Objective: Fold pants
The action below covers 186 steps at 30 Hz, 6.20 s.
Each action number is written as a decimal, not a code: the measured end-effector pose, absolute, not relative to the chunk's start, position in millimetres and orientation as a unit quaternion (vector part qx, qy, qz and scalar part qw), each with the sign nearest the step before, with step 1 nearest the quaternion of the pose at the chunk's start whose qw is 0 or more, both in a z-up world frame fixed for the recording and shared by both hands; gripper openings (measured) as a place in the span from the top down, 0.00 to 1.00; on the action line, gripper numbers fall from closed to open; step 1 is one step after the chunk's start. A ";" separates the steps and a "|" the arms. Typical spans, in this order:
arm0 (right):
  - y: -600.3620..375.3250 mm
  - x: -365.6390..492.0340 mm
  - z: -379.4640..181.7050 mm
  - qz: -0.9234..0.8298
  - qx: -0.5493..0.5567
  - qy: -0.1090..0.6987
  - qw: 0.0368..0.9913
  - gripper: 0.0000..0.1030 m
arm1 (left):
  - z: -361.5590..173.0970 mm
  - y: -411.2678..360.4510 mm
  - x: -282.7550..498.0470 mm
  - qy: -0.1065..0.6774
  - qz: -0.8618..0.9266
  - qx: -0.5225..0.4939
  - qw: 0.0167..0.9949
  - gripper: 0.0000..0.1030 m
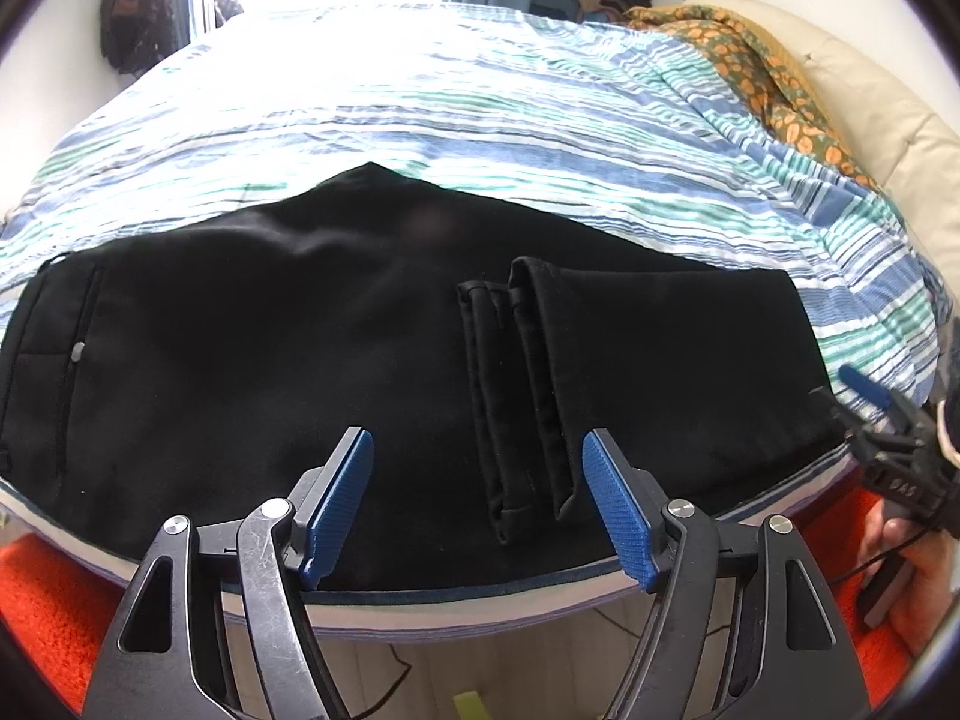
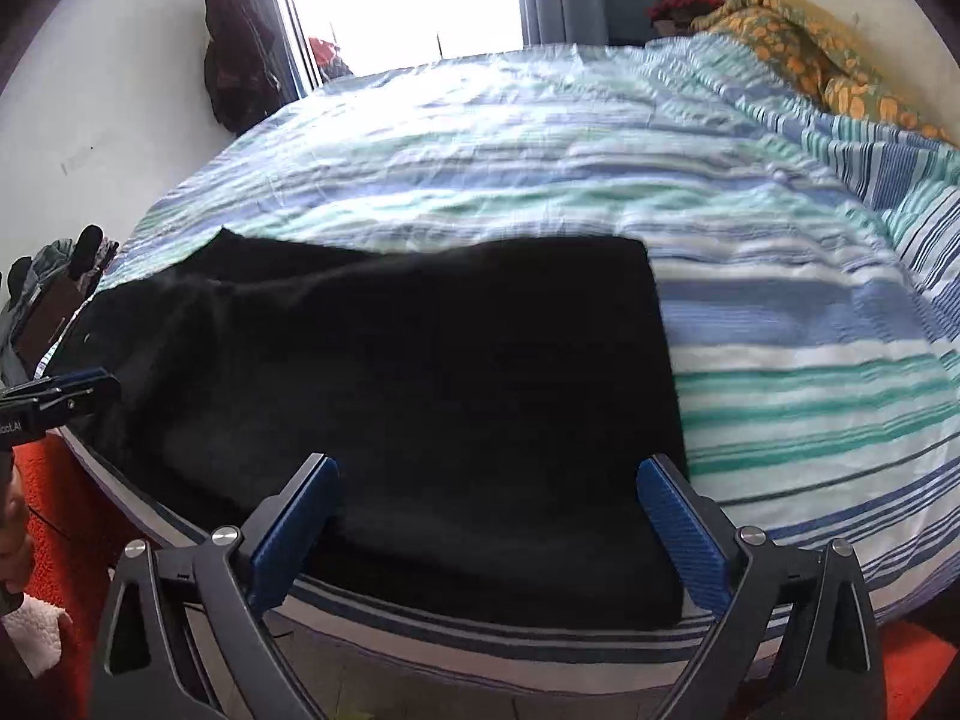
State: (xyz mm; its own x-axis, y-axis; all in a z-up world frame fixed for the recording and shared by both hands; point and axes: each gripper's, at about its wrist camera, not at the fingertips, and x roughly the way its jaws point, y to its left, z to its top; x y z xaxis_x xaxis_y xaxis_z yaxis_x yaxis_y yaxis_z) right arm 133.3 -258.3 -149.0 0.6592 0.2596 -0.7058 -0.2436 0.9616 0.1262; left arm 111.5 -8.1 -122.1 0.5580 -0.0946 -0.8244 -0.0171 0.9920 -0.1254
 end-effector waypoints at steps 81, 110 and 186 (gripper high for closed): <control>-218.1 118.3 -146.9 0.171 -0.077 0.362 0.913 0.03 | -116.4 295.5 43.0 0.434 0.142 -0.400 0.794 0.87; -221.2 122.2 -151.5 0.167 -0.063 0.377 0.909 0.03 | -173.1 318.8 43.1 0.375 0.143 -0.483 0.778 0.58; -189.6 227.4 -168.5 0.381 0.268 0.560 0.685 0.80 | -96.3 -9.1 126.7 0.470 -0.071 -0.092 0.875 0.43</control>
State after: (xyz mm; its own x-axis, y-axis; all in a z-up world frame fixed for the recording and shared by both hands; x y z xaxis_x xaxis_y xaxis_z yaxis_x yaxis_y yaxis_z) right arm 227.4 -189.6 -168.5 0.0816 0.8222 -0.5633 -0.2221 0.5660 0.7939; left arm 126.7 -9.1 -96.3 0.5486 -0.2109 -0.8090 0.0384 0.9730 -0.2277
